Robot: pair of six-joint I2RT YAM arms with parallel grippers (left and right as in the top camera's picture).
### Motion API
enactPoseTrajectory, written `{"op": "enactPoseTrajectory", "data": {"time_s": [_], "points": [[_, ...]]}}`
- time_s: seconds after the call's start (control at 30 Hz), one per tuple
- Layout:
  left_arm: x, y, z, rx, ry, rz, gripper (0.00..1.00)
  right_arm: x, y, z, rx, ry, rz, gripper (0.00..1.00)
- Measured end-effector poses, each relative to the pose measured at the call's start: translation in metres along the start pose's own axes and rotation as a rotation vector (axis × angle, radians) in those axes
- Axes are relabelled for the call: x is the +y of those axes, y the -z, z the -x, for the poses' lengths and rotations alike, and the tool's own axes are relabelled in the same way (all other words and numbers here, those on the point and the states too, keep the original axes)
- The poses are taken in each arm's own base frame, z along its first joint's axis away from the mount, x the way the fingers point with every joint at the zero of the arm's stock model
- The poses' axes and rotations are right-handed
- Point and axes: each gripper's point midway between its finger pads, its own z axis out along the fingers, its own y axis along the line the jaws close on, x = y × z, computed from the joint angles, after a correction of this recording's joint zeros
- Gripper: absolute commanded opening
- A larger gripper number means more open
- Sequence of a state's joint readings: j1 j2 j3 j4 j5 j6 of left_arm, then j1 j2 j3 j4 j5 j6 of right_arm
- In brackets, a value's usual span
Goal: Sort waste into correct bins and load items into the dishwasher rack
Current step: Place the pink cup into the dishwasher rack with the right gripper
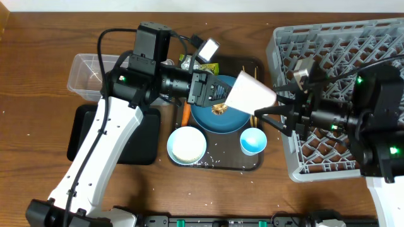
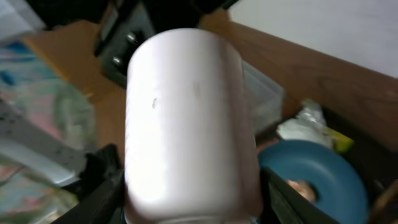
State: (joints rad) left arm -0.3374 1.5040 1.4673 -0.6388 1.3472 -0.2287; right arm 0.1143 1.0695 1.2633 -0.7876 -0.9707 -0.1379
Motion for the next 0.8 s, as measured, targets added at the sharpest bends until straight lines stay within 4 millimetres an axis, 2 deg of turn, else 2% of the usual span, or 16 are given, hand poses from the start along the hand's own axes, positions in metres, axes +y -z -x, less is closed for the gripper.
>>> {"op": "enactPoseTrajectory", "data": {"time_s": [0.13,0.27,0.33,0.5,0.63,0.8], "points": [[0.011,0.006,0.006,-0.030,0.007,0.052,0.62,-0.012,0.012,-0.003,0.003,-0.016,-0.137,0.39],[0.019,0.020,0.013,-0.069,0.021,0.080,0.62,-0.048,0.040,-0.015,0.014,-0.124,-0.398,0.39],[0.023,0.028,0.016,-0.090,0.034,0.093,0.62,-0.070,0.059,-0.026,0.021,-0.212,-0.544,0.39],[0.030,0.042,0.021,-0.127,0.070,0.117,0.62,-0.128,0.125,-0.060,0.014,-0.471,-0.944,0.37],[0.030,0.042,0.020,-0.125,0.080,0.116,0.62,-0.163,0.182,-0.090,-0.018,-0.692,-1.205,0.39],[0.032,0.041,0.016,-0.116,0.115,0.117,0.62,-0.193,0.226,-0.124,-0.041,-0.904,-1.375,0.40]]}}
